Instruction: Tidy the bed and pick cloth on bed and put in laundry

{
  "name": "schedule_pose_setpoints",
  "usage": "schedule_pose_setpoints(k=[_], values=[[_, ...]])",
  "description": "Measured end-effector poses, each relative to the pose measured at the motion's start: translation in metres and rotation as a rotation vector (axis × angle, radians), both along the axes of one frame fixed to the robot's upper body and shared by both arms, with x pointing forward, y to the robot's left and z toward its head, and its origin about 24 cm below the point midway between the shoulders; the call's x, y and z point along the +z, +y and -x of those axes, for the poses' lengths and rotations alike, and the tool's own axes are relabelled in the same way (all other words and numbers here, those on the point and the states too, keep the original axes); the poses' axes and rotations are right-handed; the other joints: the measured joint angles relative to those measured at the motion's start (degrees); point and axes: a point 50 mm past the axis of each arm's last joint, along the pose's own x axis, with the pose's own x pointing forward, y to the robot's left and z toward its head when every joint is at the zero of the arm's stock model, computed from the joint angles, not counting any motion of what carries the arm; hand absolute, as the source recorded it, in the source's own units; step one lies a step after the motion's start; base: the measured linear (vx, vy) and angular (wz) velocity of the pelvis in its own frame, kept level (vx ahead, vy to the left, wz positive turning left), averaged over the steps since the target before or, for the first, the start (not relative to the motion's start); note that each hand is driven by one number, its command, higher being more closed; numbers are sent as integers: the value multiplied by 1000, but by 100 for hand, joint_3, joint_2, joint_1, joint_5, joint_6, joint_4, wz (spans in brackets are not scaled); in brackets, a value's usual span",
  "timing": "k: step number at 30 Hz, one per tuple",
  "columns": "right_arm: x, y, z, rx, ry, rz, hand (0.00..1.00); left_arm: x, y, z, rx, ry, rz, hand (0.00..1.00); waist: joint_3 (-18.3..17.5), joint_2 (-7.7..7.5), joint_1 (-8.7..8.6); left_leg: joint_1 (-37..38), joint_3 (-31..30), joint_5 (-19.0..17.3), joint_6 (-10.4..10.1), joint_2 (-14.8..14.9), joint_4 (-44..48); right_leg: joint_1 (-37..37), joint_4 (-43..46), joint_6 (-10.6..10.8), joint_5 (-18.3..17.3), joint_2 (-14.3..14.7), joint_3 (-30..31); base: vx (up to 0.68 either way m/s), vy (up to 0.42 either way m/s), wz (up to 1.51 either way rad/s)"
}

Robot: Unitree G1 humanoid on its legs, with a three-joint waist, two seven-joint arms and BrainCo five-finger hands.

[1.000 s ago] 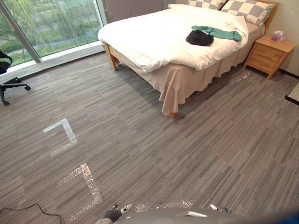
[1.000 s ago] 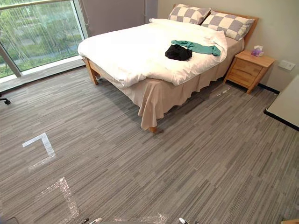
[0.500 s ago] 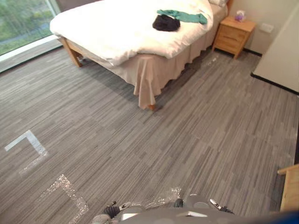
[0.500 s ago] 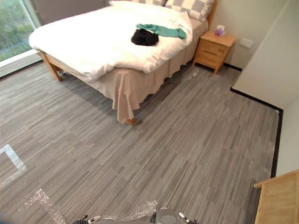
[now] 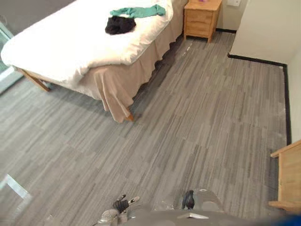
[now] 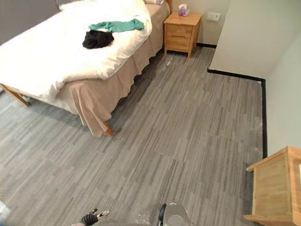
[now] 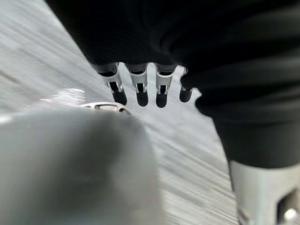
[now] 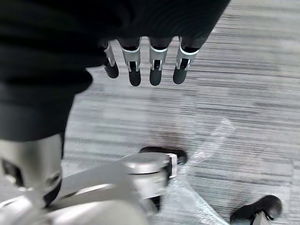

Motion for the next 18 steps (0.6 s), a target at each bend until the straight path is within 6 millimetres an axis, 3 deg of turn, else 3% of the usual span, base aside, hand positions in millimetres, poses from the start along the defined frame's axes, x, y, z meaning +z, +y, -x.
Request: schedule_pose_setpoints(k=[1,3,5,7,8,9,10,11,12,13,15,18], values=[[0,0,-4,18,-2,0,0,0,-3,-2,16,-11,17,0,1,-2,34,-152,-99,-65,-2,-128,211,143,-175,-27,61,92,110,357,-167,-89],[1,1,-17,71,-17,-7,0,4,-2,-10,63,-62,37,0,16,-37,271,-655,-75,-296,35,-643,250,707,-818,-81,254,295,508,459,-137,-107],[1,2,-23,94,-28,-15,0,5,-1,-12,77,-88,51,0,50,-93,373,-925,154,-403,84,-1059,-415,1110,-1050,-49,273,289,785,427,-70,-91],[2,4,-30,123,-42,-21,0,6,0,-14,97,-111,66,0,100,-136,414,-1125,446,-388,153,-1365,-1324,1412,-1123,174,219,202,960,476,-23,-91],[2,7,-31,136,-53,-33,0,7,2,-15,118,-128,74,0,151,-203,437,-1191,757,102,177,-1671,-2600,1719,-1173,418,85,60,970,350,13,-67],[2,6,-31,136,-53,-34,0,7,2,-15,120,-130,75,0,151,-196,430,-1190,826,292,215,-1697,-2834,1762,-1198,468,60,66,976,505,44,-59],[3,5,-28,138,-52,-33,0,7,0,-13,128,-130,82,0,120,-128,407,-1203,1026,952,279,-1723,-3520,1919,-1286,560,7,133,967,329,96,-21],[4,1,-25,142,-52,-29,0,5,-5,-10,131,-127,93,0,105,54,408,-1228,1269,2025,645,-1625,-4156,2192,-1452,726,-87,330,968,504,177,5],[2,5,-20,148,-32,-40,0,6,5,-12,129,-125,67,0,72,-149,377,-1124,1584,1780,1241,-1767,-4180,2437,-1600,873,-173,189,836,427,169,31],[1,9,-19,156,-30,-49,0,7,9,-15,130,-126,53,0,53,-274,369,-1143,1734,1782,1217,-1891,-4227,2453,-1631,913,-146,82,731,392,166,54],[-2,17,-17,183,-14,-59,0,8,7,-23,170,-143,60,0,21,-411,463,-1112,2141,1200,1289,-2108,-4266,2524,-1685,1087,-41,-101,416,389,168,37],[-3,19,-14,192,15,-61,0,7,2,-24,197,-132,68,0,-132,-449,529,-1076,1959,745,1425,-2338,-3934,2570,-1392,1193,106,-293,227,398,179,38]])
